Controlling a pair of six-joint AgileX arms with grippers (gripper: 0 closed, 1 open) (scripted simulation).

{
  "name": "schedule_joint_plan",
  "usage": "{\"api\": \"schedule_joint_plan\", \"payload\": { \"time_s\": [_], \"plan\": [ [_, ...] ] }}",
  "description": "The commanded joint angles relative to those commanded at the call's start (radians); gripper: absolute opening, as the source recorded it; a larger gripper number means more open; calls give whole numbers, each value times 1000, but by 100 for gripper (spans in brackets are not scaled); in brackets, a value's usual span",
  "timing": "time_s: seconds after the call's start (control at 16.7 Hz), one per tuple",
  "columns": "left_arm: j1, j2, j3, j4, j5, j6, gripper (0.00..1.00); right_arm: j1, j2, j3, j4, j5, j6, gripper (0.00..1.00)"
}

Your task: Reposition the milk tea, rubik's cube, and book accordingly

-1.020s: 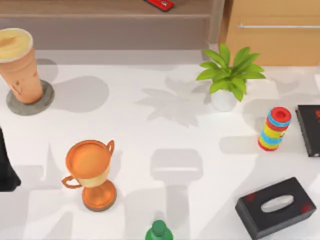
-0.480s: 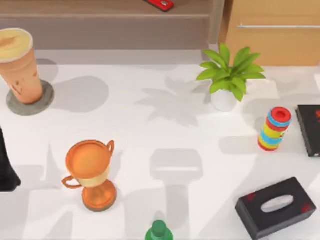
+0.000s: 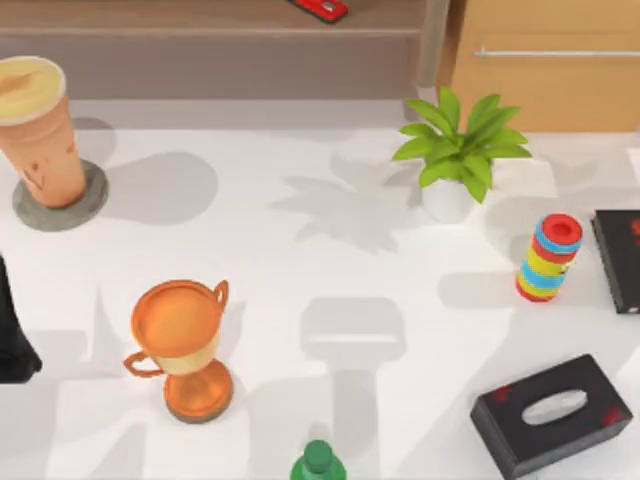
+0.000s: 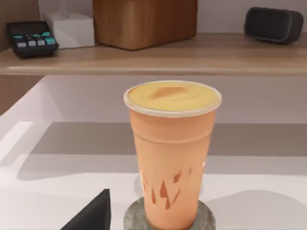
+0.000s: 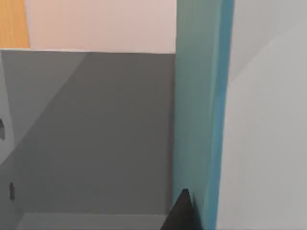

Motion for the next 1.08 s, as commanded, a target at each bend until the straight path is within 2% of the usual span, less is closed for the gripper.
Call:
{"api": "schedule_joint_plan", "payload": {
  "time_s": [1.08],
  "plan": [
    [0,0,0,0,0,0,100,-6,-54,-32,-8,-3,14,0]
  ]
}}
